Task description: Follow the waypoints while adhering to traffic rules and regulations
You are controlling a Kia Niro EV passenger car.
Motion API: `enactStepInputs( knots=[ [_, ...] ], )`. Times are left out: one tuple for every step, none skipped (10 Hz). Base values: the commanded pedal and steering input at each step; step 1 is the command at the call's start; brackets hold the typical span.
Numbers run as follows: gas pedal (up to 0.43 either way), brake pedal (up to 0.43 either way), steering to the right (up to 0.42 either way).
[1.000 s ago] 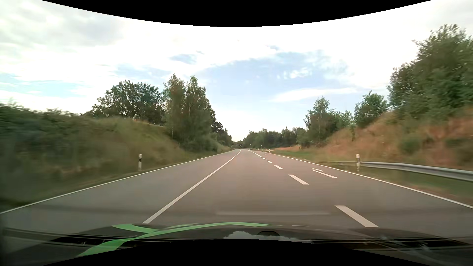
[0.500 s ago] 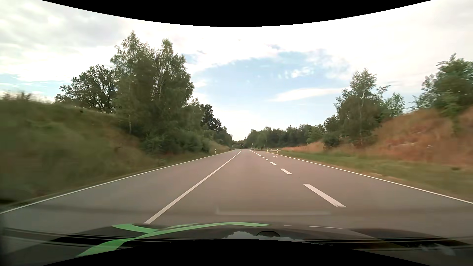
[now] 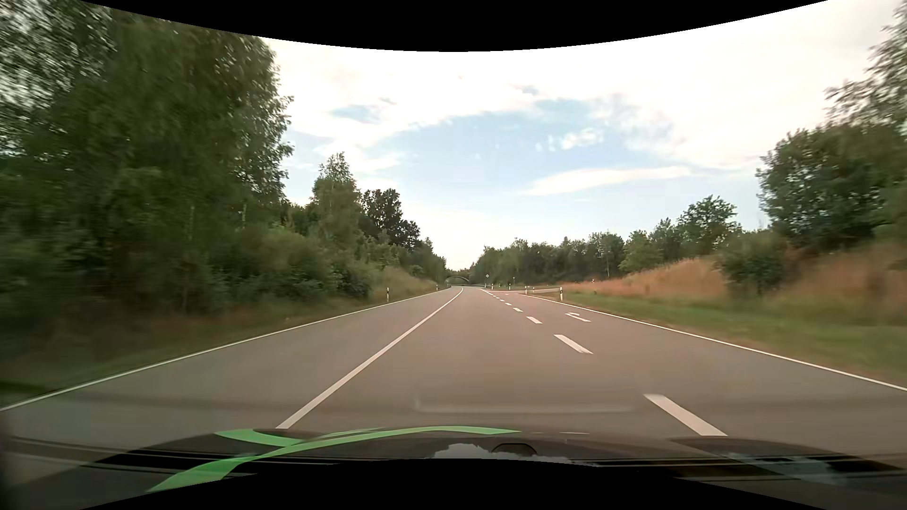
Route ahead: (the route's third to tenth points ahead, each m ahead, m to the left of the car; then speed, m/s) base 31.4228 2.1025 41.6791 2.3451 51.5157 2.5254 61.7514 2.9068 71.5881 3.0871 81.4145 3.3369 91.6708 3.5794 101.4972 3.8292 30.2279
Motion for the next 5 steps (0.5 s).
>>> enactStepInputs(
  knots=[
    [0.378,0.000,-0.005],
    [0.350,0.000,-0.005],
    [0.339,0.000,-0.005],
    [0.339,0.000,-0.005],
    [0.350,0.000,-0.005]
  ],
)
